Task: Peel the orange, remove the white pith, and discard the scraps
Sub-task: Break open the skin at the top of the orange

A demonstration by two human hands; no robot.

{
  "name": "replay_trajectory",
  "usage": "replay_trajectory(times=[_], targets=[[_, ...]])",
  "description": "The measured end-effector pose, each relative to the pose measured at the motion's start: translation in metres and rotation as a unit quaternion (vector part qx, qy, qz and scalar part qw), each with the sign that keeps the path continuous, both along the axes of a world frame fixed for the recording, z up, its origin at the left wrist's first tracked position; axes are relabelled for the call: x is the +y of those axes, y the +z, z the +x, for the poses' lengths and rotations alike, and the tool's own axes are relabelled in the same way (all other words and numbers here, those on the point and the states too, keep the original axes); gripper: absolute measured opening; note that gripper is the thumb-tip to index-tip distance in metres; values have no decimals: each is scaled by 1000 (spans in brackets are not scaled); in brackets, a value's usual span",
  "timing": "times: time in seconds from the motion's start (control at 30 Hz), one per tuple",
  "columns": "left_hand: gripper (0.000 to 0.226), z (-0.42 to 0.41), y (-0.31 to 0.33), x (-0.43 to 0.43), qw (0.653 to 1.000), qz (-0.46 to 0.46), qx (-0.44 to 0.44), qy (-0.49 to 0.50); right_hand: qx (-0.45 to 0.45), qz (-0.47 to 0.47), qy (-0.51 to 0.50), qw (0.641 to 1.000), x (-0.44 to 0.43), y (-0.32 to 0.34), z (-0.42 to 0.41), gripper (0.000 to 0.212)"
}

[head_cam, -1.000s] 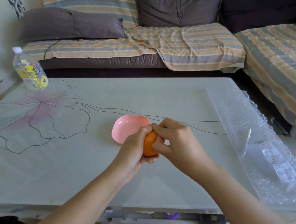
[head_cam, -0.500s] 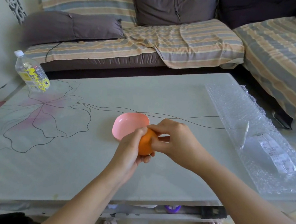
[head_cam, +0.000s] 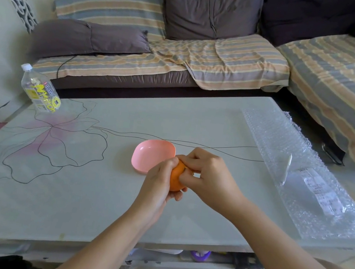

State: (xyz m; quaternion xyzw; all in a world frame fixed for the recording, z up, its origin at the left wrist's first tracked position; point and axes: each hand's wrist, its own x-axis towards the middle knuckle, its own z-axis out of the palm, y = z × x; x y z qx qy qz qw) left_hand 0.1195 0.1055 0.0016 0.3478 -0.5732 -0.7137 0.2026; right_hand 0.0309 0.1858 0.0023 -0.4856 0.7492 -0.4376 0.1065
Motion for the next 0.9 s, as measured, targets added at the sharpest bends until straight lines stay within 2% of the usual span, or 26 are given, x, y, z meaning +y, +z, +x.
replay_trajectory(times=[0.33, 0.6, 0.73, 0.9], targets=[[31, -9, 2, 5, 999, 34, -6, 34, -27, -3, 2, 1000, -3, 3, -5, 27], [33, -11, 5, 8, 999, 40, 3, 28, 9, 7, -3, 1000, 0, 2, -6, 25], [38, -11, 7, 11, 998, 64, 14, 26, 42, 3, -34, 999, 0, -2, -2, 35], [32, -12, 3, 12, 995, 92, 35, 20, 57, 1, -44, 997, 0, -3, -3, 34]])
